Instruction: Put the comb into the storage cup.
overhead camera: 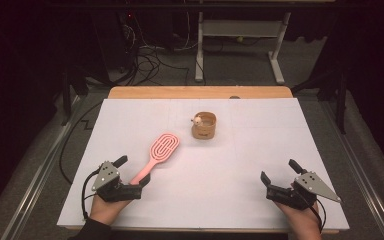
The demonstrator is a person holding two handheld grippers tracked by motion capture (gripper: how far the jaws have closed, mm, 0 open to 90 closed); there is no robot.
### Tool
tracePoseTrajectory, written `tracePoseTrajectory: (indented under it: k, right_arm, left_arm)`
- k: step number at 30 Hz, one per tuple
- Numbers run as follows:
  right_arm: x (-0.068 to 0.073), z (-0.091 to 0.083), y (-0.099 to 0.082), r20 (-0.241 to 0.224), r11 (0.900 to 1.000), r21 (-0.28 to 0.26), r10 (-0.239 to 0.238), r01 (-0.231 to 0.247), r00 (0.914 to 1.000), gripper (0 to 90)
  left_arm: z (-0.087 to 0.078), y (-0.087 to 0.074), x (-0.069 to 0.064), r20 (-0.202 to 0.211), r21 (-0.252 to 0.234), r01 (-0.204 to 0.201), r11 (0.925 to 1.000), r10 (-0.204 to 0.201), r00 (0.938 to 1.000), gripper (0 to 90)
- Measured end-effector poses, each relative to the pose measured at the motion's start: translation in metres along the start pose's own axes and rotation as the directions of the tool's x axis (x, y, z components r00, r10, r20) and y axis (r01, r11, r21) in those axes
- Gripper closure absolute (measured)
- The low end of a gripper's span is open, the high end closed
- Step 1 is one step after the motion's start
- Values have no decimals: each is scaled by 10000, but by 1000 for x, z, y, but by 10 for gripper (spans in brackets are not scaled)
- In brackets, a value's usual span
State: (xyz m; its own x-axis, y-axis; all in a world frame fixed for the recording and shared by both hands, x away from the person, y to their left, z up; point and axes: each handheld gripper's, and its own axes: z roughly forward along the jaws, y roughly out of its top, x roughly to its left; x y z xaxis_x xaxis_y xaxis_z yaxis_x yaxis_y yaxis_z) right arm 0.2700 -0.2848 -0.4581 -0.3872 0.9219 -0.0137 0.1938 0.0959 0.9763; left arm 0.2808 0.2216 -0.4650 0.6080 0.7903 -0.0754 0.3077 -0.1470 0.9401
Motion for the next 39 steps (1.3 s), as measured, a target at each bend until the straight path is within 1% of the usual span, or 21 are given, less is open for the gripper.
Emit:
tracePoseTrajectory:
  k: [3,5,9,13,14,16,17,18,23,24,25,26,28,29,31,33,35,37,39]
  right_arm:
    - [-1,-1,1,-3,10000,-77,36,-36,10000,1]
    - [-1,-2,1,-20,10000,-64,49,-49,10000,1]
    - [0,-1,1,13,9998,-30,179,-178,9998,2]
    - [2,0,1,-36,10000,9,30,-30,10000,2]
    - [3,0,1,-52,10000,33,-26,26,10000,2]
    - [5,1,1,-98,9997,63,-214,215,9997,1]
    - [5,1,1,-98,9997,63,-214,215,9997,1]
    - [7,2,3,-231,9996,24,-276,276,9994,2]
    - [9,5,3,-420,9998,-31,-179,178,9990,2]
    - [9,6,3,-458,9999,-30,-151,149,9988,2]
    - [9,7,3,-475,9999,-34,-160,158,9987,2]
    - [9,8,3,-454,9997,35,-238,239,9987,2]
    - [8,9,3,-449,9991,121,-406,412,9982,2]
    - [8,10,3,-404,9989,186,-434,442,9982,2]
    - [6,7,4,-276,9996,158,-229,233,9994,2]
    - [6,3,4,-173,9997,125,-186,188,9997,2]
    - [5,1,4,-114,9998,78,-187,188,9998,2]
    - [4,0,6,-31,9998,22,-203,203,9998,2]
    - [4,1,7,-40,9997,-4,-235,235,9997,2]
  left_arm:
    - [-1,-1,2,-48,-29,229,9997,-229,9997,0]
    - [-1,-1,3,-44,16,311,9995,-311,9995,0]
    - [-3,-1,4,-169,0,254,9997,-254,9995,0]
    - [-4,0,3,-190,20,143,9999,-143,9997,0]
    - [-4,0,3,-101,43,85,10000,-85,9999,0]
    - [-4,1,3,-62,10,87,10000,-87,9999,0]
    - [-3,1,4,-19,-47,107,9999,-107,9999,0]
    - [-2,1,5,38,-41,161,9999,-161,9999,0]
    - [0,1,6,-52,1,213,9998,-213,9998,0]
    - [0,1,7,43,71,315,9995,-315,9995,0]
    - [1,2,8,58,93,289,9995,-290,9996,0]
    - [1,3,8,-49,124,144,9998,-143,9999,0]
    - [0,5,8,-105,268,33,9996,-30,9999,0]
    - [-1,5,8,-85,353,69,9994,-66,9999,0]
    - [-2,4,7,-105,617,110,9980,-104,9999,0]
    - [-2,3,7,-16,821,171,9965,-170,9999,0]
    - [1,4,7,-225,1248,117,9921,-90,9997,0]
    - [3,4,6,-347,1529,-110,9882,165,9993,0]
    - [6,4,7,-436,1948,-62,9808,150,9989,0]
